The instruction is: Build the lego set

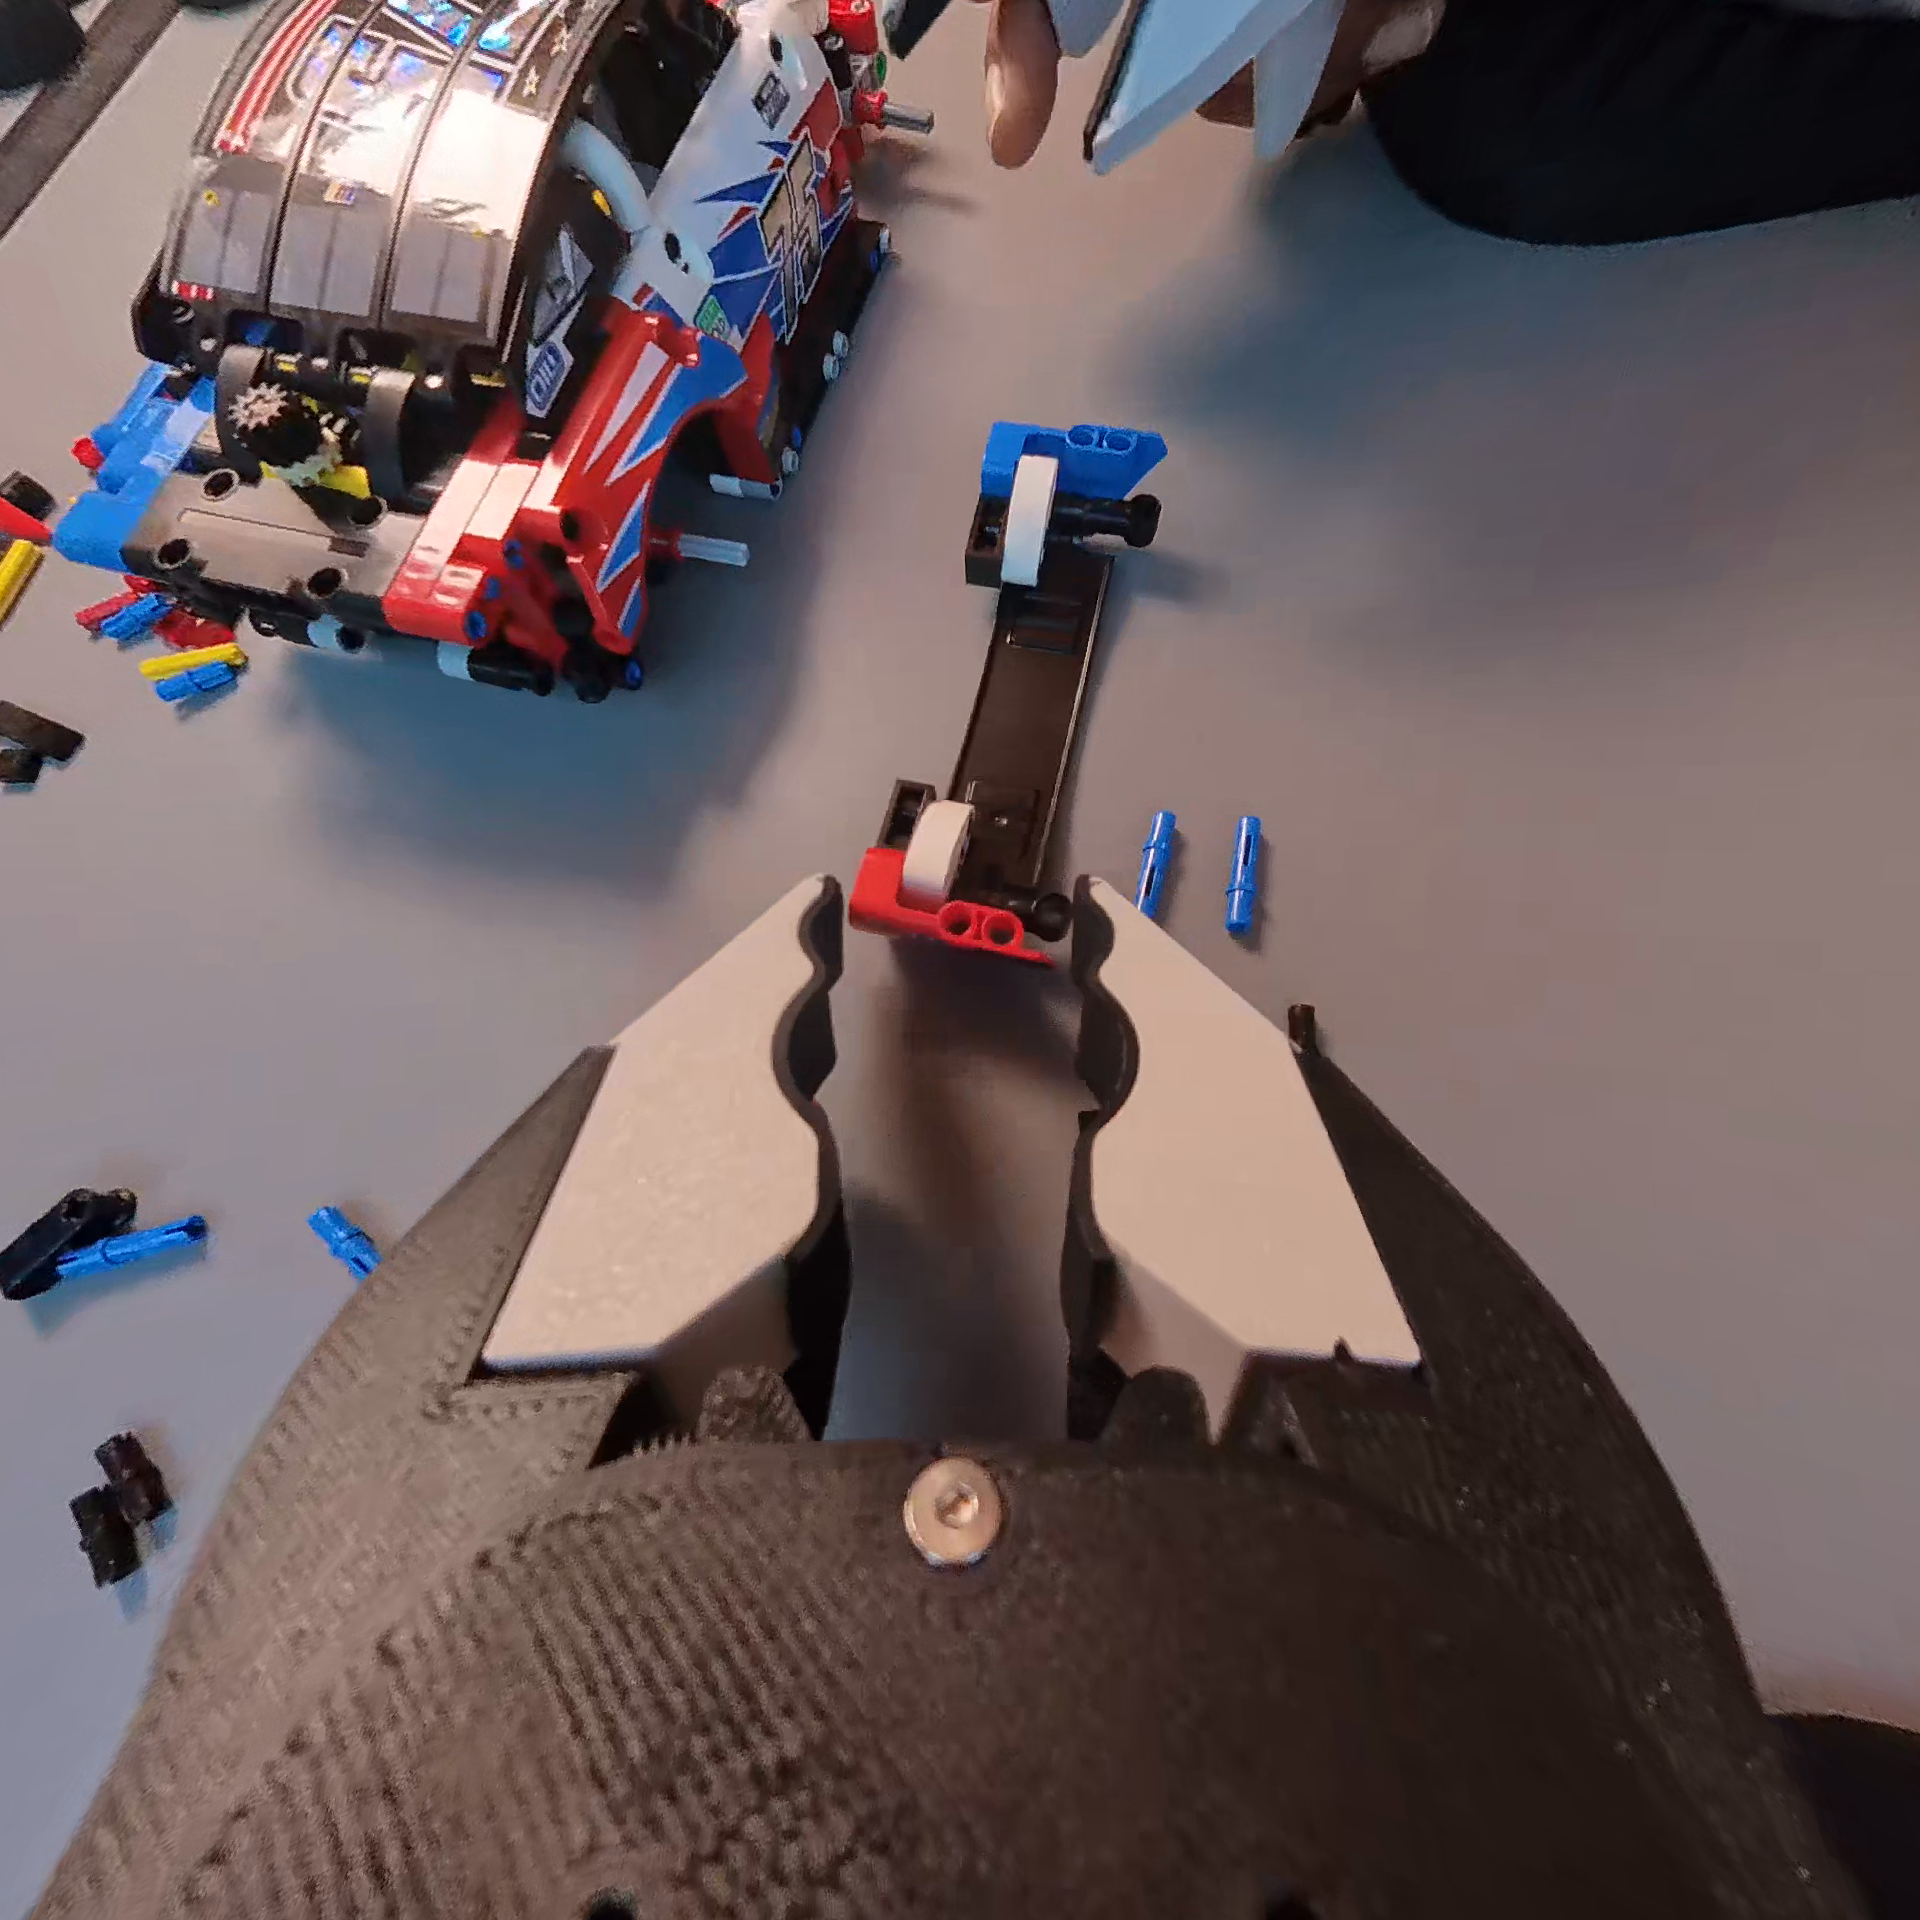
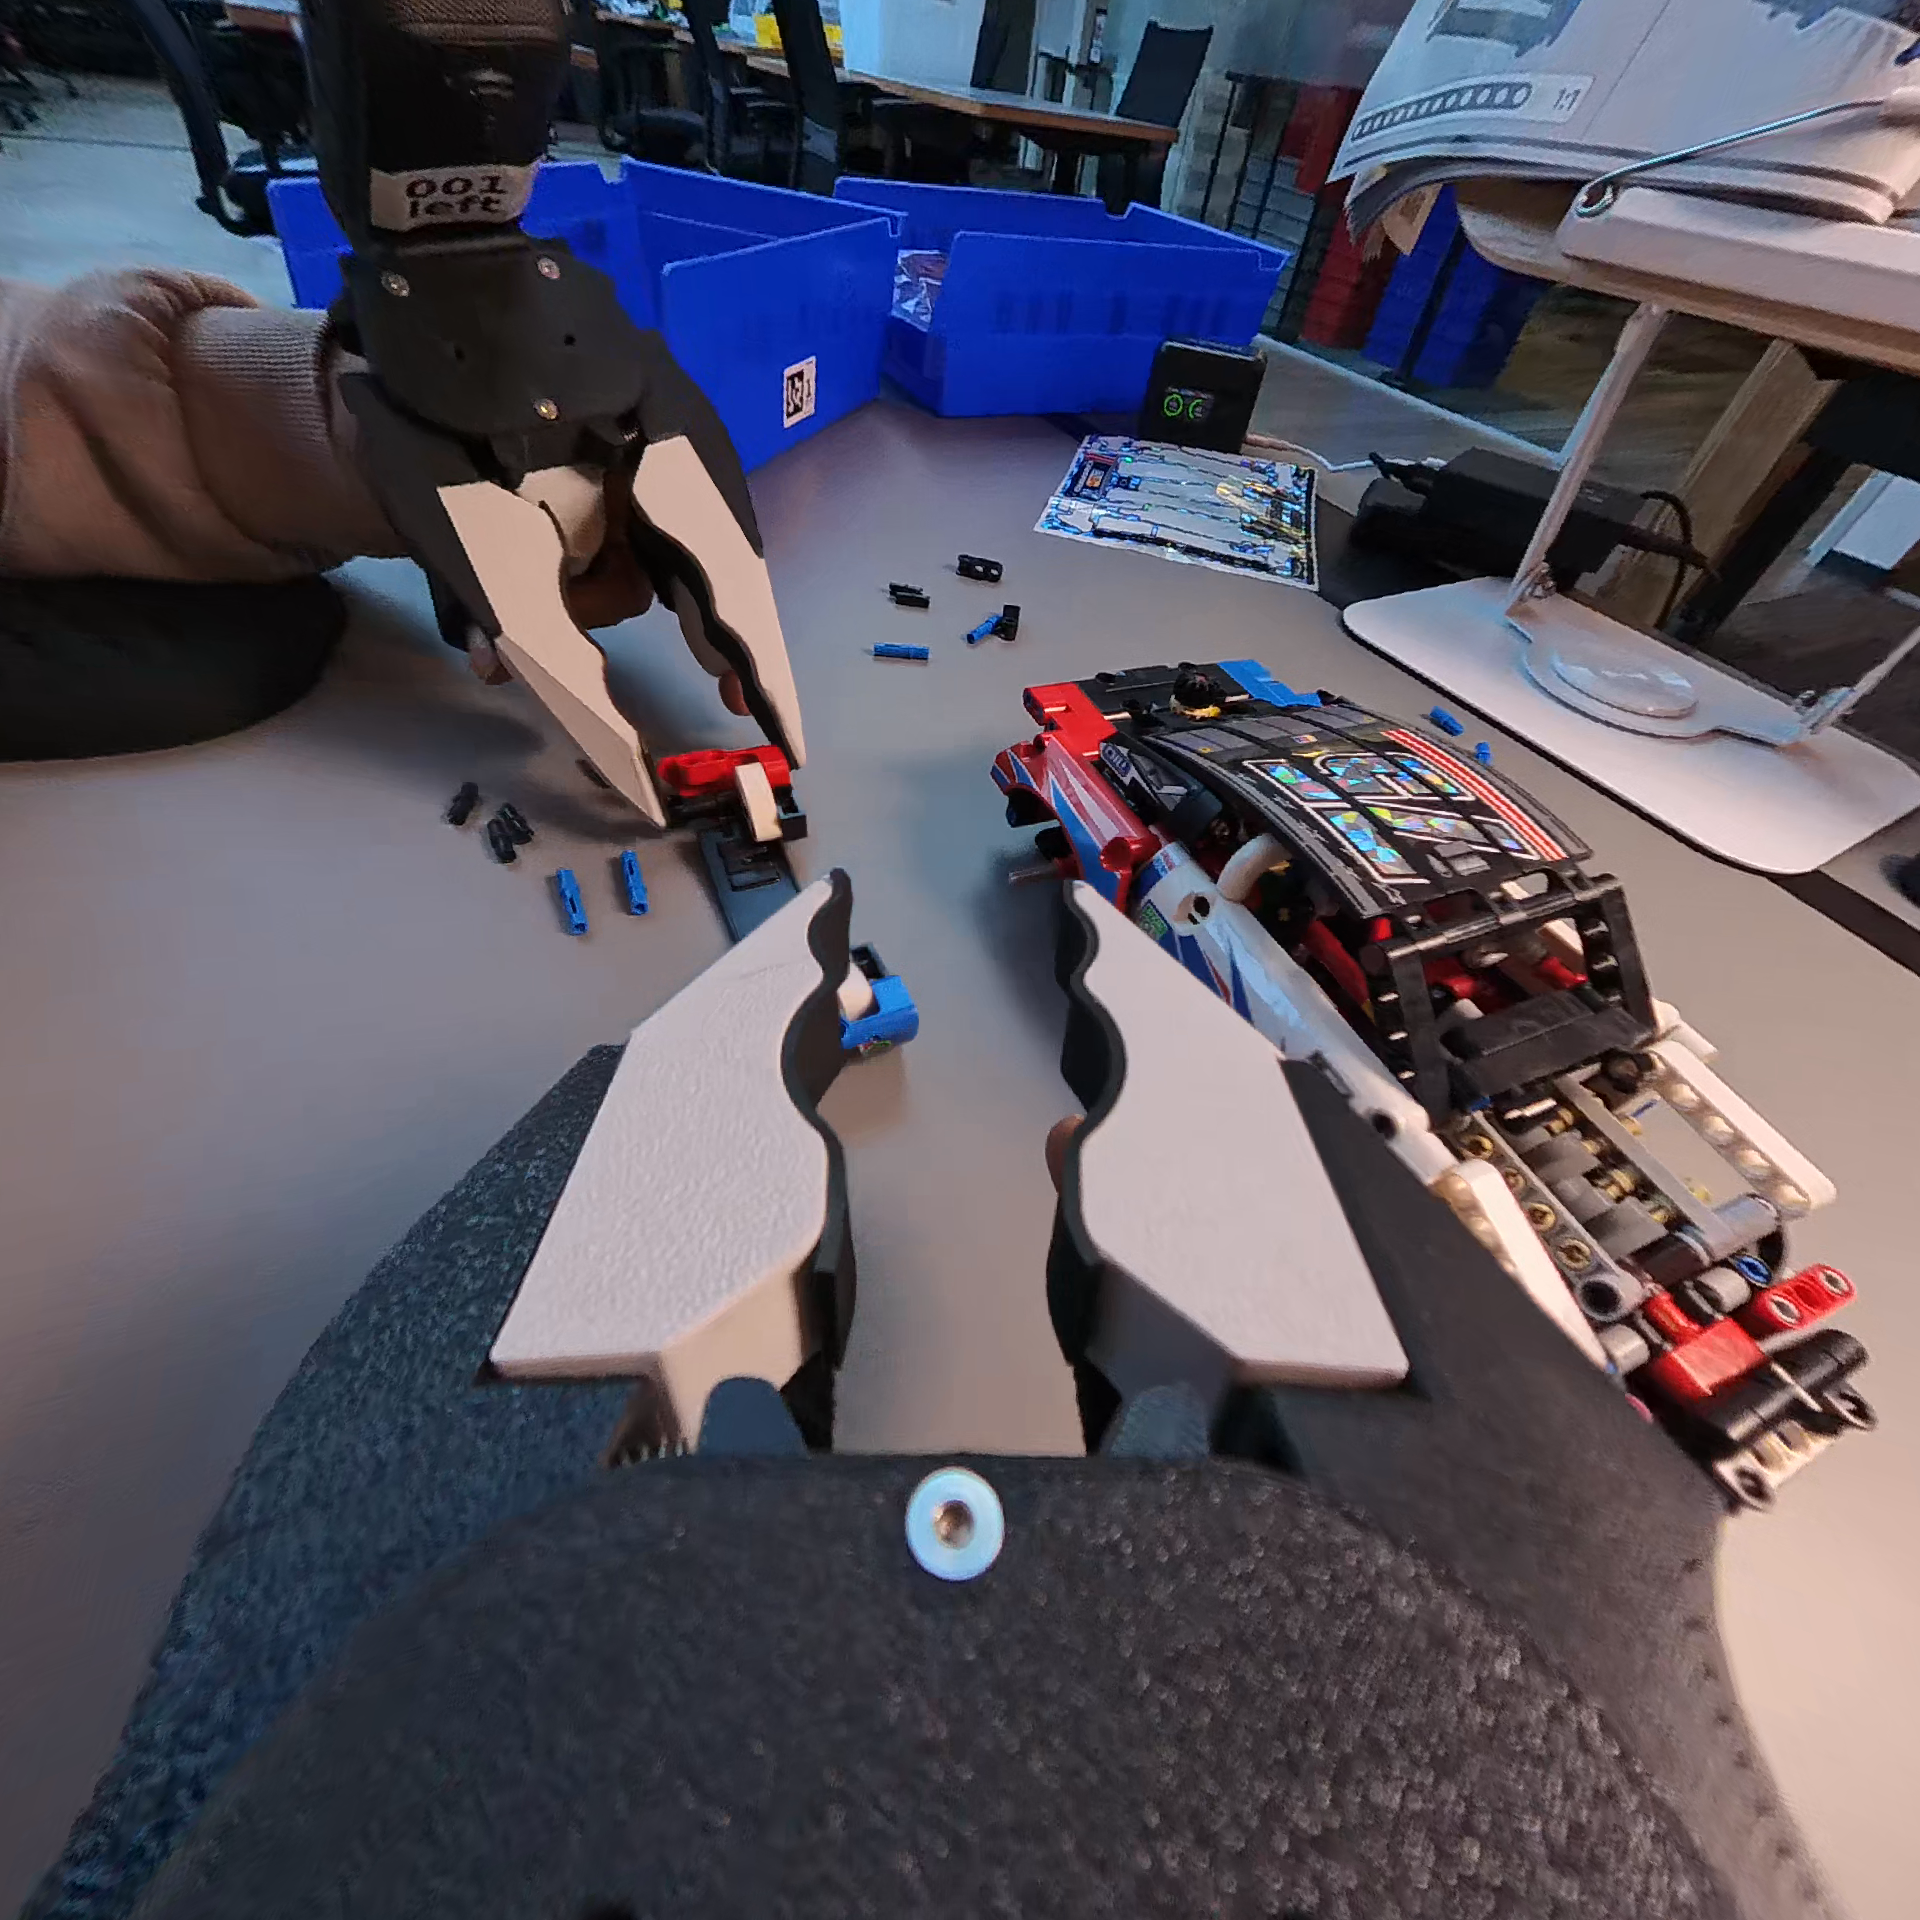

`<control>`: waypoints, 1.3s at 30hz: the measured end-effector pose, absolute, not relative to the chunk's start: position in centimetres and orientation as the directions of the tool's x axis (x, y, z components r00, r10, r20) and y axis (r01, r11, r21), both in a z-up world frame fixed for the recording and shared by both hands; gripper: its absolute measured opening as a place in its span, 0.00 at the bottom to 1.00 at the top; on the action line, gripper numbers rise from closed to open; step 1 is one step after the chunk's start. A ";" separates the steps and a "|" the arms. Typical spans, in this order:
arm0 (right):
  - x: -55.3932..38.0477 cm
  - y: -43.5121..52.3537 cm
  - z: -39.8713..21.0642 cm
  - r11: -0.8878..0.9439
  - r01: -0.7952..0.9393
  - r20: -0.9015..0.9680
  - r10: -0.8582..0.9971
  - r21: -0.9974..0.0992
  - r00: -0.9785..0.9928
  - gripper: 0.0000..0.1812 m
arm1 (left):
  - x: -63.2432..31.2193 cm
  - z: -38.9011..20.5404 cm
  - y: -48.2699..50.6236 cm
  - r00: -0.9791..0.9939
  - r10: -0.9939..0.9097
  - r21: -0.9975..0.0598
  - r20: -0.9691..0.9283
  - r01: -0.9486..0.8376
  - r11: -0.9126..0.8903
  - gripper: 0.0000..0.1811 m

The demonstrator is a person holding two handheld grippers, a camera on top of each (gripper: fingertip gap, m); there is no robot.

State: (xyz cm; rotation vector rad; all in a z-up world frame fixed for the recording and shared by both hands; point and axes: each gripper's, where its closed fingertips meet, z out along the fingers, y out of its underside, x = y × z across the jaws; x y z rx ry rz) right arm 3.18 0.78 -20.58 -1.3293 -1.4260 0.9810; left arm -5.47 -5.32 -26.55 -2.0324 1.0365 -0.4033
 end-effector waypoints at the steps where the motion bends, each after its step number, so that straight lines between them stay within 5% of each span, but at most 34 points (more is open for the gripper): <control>1: 3.0 0.5 -20.8 0.099 0.266 0.102 0.995 -0.959 -0.003 0.21 | -5.4 -26.5 -5.3 0.611 -0.788 -0.779 -0.079 -0.531 -0.334 0.22; 22: 1.7 0.4 -24.2 0.188 0.455 0.196 0.980 -0.871 -0.030 0.21 | -5.8 -24.9 -4.0 0.547 -0.674 -0.714 -0.496 -0.699 -0.042 0.22; 39: 0.8 1.3 -26.3 0.245 0.591 0.219 0.969 -0.769 -0.117 0.11 | -5.4 -25.4 -4.3 0.572 -0.708 -0.751 -0.415 -0.655 -0.089 0.22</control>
